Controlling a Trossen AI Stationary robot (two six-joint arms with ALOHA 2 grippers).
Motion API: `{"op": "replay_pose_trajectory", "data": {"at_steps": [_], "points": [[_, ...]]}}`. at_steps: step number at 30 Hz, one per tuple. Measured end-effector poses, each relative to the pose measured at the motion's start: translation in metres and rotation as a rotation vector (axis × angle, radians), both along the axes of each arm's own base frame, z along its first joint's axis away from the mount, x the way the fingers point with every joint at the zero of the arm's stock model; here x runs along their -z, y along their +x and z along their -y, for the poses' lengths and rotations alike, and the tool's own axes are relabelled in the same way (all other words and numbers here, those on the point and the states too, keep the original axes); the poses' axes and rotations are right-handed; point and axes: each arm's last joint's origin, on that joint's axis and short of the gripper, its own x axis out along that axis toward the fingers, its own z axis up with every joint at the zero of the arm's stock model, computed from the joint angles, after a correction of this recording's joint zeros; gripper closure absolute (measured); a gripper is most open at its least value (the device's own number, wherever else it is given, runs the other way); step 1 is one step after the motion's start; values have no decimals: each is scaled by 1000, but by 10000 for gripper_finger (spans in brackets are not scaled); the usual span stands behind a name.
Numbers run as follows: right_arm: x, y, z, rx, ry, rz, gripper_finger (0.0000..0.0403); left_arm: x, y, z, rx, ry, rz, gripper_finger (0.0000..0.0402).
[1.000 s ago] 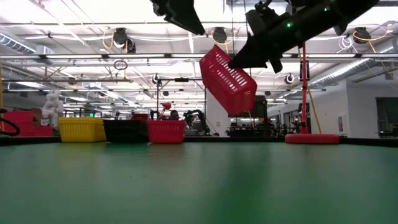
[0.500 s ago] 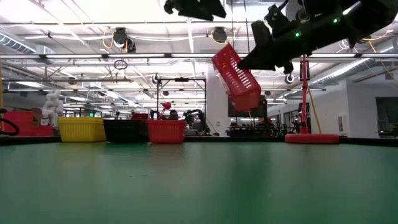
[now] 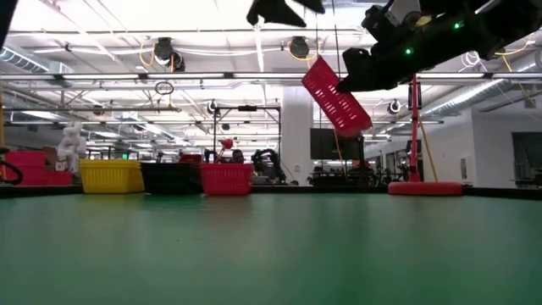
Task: Stack baskets by color
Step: Stack the bottom red bin on top of the top red bin
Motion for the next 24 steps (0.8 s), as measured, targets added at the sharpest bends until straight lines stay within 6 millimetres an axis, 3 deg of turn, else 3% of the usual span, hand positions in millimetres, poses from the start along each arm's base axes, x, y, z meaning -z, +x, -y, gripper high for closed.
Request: {"op": "replay_pose_trajectory", "data": {"at_steps": [7, 14, 18, 24], "points": [[0, 0, 0, -6, -9, -12, 398, 8, 25, -24, -54, -132, -112, 159], [2, 0, 0, -6, -10, -31, 398, 13, 43, -33, -73, -141, -142, 99], [3, 0, 1, -4, -12, -44, 398, 22, 53, -30, -48, -61, -178, 64], [4, -1, 2, -1, -26, -73, 398, 45, 63, -36, -79, -52, -244, 65]]}}
